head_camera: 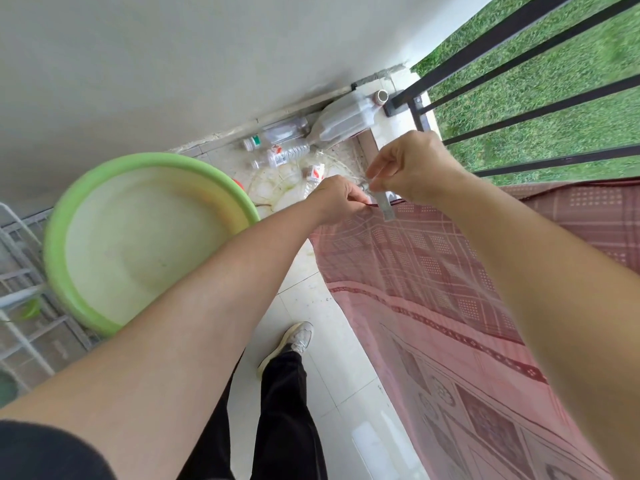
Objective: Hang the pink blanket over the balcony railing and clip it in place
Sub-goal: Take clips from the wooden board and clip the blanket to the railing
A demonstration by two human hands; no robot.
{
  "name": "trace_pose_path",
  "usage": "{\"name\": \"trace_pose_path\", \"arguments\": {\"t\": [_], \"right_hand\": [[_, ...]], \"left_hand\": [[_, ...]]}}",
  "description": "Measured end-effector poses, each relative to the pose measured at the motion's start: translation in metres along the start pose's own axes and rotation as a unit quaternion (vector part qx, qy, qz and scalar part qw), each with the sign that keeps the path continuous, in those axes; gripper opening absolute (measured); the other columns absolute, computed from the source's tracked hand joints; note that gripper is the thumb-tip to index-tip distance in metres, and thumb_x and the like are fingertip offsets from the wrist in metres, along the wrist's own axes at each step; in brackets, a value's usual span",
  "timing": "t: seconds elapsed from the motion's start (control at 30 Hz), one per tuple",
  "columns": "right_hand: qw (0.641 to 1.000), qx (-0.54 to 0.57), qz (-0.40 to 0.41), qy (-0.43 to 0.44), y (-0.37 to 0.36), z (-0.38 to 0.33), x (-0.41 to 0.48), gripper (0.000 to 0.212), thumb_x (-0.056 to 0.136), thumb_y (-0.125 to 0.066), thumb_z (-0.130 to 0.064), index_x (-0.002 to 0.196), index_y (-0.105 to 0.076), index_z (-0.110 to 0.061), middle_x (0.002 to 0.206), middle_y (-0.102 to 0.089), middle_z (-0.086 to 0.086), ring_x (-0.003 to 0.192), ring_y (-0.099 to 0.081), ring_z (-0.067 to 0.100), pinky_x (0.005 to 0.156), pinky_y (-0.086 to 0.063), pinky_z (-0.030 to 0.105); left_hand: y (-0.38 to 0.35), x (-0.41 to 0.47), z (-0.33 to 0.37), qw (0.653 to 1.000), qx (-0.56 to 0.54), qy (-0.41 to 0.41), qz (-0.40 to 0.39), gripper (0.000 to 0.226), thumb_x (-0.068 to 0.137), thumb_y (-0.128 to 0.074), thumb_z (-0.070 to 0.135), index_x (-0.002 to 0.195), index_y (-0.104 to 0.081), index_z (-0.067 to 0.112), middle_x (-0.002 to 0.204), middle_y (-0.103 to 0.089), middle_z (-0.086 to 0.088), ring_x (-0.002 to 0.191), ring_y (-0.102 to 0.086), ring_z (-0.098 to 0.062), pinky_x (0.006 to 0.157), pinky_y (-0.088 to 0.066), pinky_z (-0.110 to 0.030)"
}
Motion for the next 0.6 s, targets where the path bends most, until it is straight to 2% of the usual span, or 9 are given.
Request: {"name": "trace_pose_path", "arguments": {"t": [0.03,0.1,0.13,0.2,0.3,0.37,0.47,0.53,0.6], "right_hand": [[1.000,-0.013,-0.008,0.007,-0.003,0.000,0.000,0.016,0.077,-0.084,-0.013,0.090,-0.078,-0.018,0.079,-0.073,-0.005,0.072,-0.067,0.001,0.073,-0.058,0.020],[0.999,-0.031,-0.017,0.012,-0.007,0.002,-0.001,0.018,0.077,-0.084,-0.017,0.095,-0.078,-0.018,0.080,-0.070,-0.006,0.071,-0.063,0.000,0.073,-0.056,0.021],[0.999,-0.041,-0.015,0.015,-0.009,0.004,-0.002,0.021,0.078,-0.084,-0.021,0.097,-0.077,-0.019,0.083,-0.069,-0.005,0.072,-0.062,0.002,0.073,-0.053,0.020],[0.998,-0.062,-0.007,0.023,-0.010,0.008,-0.003,0.026,0.080,-0.082,-0.026,0.104,-0.074,-0.019,0.092,-0.070,-0.001,0.079,-0.062,0.008,0.076,-0.052,0.022],[0.998,-0.061,0.009,0.016,-0.011,0.012,-0.006,0.044,0.085,-0.077,-0.029,0.124,-0.064,-0.014,0.108,-0.070,0.007,0.092,-0.064,0.017,0.088,-0.054,0.030],[0.998,-0.055,0.038,0.012,-0.011,0.009,-0.007,0.052,0.089,-0.071,-0.035,0.135,-0.055,-0.015,0.119,-0.067,0.008,0.101,-0.064,0.020,0.091,-0.054,0.033],[0.989,0.019,0.148,-0.007,-0.006,0.001,-0.009,0.046,0.097,-0.057,-0.041,0.136,-0.054,-0.017,0.122,-0.066,0.005,0.105,-0.065,0.020,0.092,-0.056,0.039],[0.976,0.020,0.215,-0.010,-0.006,-0.003,-0.012,0.043,0.099,-0.051,-0.038,0.136,-0.054,-0.017,0.128,-0.063,0.006,0.104,-0.065,0.020,0.086,-0.056,0.039],[0.964,-0.036,0.262,0.009,-0.016,-0.006,-0.018,0.044,0.100,-0.048,-0.037,0.139,-0.049,-0.019,0.136,-0.057,0.008,0.109,-0.062,0.023,0.082,-0.056,0.039]], "left_hand": [[0.000,-0.001,0.000,1.000,-0.003,0.004,0.002,0.013,0.084,-0.072,0.015,0.094,-0.079,0.020,0.078,-0.070,0.016,0.079,-0.067,-0.010,0.080,-0.052,-0.025],[0.000,-0.003,0.000,1.000,-0.006,-0.002,0.006,0.012,0.085,-0.072,0.015,0.093,-0.079,0.020,0.064,-0.067,0.022,0.058,-0.056,0.002,0.061,-0.046,-0.013],[0.000,-0.005,0.000,1.000,-0.007,-0.005,0.008,0.012,0.085,-0.071,0.014,0.093,-0.079,0.020,0.056,-0.063,0.026,0.050,-0.050,0.003,0.053,-0.039,-0.009],[-0.001,-0.008,0.001,1.000,-0.009,0.003,0.016,0.013,0.086,-0.071,0.015,0.094,-0.079,0.021,0.047,-0.056,0.024,0.047,-0.043,-0.001,0.048,-0.033,-0.010],[0.000,-0.013,0.004,0.999,-0.011,0.015,0.026,0.013,0.085,-0.072,0.015,0.096,-0.079,0.019,0.059,-0.060,0.019,0.050,-0.048,0.002,0.050,-0.034,-0.009],[0.003,-0.017,0.007,1.000,-0.001,0.022,0.021,0.012,0.085,-0.071,0.016,0.094,-0.078,0.018,0.065,-0.064,0.010,0.059,-0.054,-0.002,0.057,-0.042,-0.016],[0.011,-0.030,0.007,0.998,0.045,0.018,0.042,0.009,0.086,-0.069,0.023,0.089,-0.077,0.021,0.072,-0.066,0.010,0.075,-0.062,-0.012,0.068,-0.047,-0.027],[0.023,-0.042,0.001,0.989,0.100,0.019,0.104,0.013,0.089,-0.062,0.023,0.089,-0.073,0.017,0.087,-0.070,0.004,0.090,-0.062,-0.018,0.076,-0.048,-0.032],[0.041,-0.059,-0.012,0.967,0.156,0.036,0.197,0.018,0.094,-0.054,0.023,0.097,-0.068,0.014,0.105,-0.066,-0.004,0.102,-0.056,-0.025,0.083,-0.045,-0.037]]}}
Point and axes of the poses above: each hand's wrist, its own x-axis towards the middle knuckle, its own y-axis out of the back of the hand, z = x × y, the point moved 2 cm from there along x, towards the middle knuckle
